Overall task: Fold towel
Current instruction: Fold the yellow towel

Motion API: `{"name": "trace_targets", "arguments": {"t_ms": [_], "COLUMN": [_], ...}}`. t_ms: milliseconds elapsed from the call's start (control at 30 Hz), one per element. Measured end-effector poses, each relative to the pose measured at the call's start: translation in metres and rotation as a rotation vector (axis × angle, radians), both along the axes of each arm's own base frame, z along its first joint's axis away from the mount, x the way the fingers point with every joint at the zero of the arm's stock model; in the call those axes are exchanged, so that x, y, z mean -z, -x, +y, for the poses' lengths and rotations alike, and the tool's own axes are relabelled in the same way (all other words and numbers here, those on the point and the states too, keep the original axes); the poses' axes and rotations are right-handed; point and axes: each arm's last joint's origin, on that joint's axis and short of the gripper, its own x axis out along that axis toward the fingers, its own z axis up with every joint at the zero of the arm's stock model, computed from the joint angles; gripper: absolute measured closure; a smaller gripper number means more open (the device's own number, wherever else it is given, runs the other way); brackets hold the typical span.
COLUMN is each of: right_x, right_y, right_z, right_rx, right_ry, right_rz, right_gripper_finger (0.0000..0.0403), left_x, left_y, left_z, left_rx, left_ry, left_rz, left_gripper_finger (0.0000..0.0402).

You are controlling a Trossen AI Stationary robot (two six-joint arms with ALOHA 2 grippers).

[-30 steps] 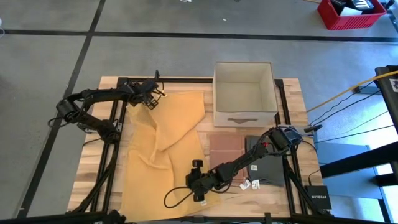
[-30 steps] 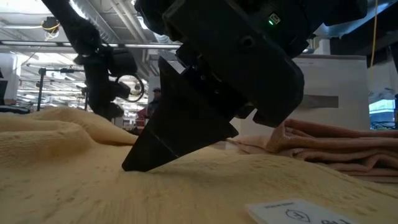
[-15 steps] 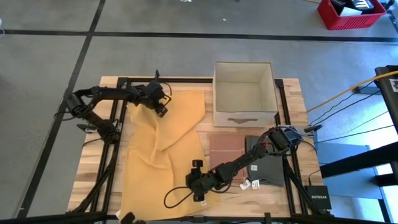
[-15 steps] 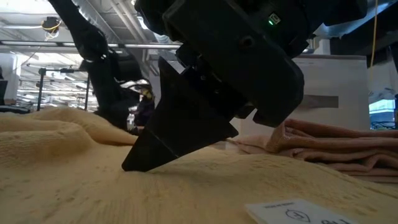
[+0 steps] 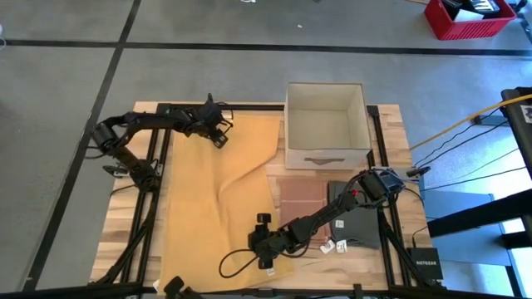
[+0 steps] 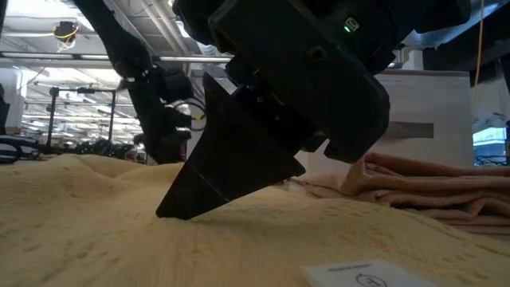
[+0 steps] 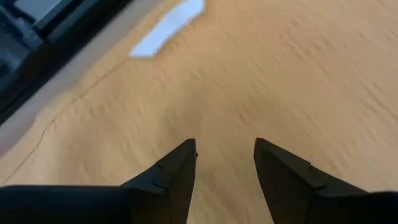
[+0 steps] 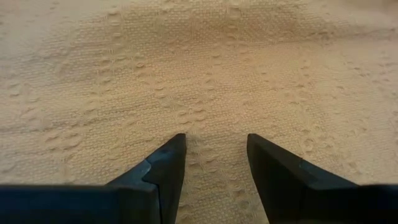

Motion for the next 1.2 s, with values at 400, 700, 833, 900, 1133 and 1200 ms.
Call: {"name": "trace_targets", "arguments": {"t_ms": [400, 700, 833, 900, 1133, 1200], "right_x": [0.000, -0.026, -0.059, -0.058, -0.025, -0.023], "right_y": [0.000, 0.006, -0.001, -0.008, -0.012, -0.009], "right_z": [0.000, -0.008, -0.027, -0.045, -0.098, -0.099], "right_rx": [-0.003, 0.022, 0.128, 0.156, 0.229, 0.234], "right_ry": [0.003, 0.021, -0.030, -0.044, -0.126, -0.158], "right_rz": [0.001, 0.010, -0.024, -0.001, 0.259, 0.315], "right_gripper_finger": [0.0226, 0.0226, 0.0226, 0.0226, 0.0226, 0.0226], "left_x": [-0.026, 0.014, 0.018, 0.018, 0.018, 0.018], "left_y": [0.016, 0.042, 0.050, 0.049, 0.047, 0.047], "left_z": [-0.060, -0.065, -0.061, -0.060, -0.059, -0.059], "left_rx": [0.127, -0.028, -0.078, -0.063, -0.050, -0.041], "left_ry": [0.043, -0.001, -0.040, -0.052, -0.067, -0.067], "left_rz": [0.007, 0.145, 0.170, 0.166, 0.151, 0.155], "left_gripper_finger": [0.0245, 0.0245, 0.0245, 0.0245, 0.0245, 0.0245]}}
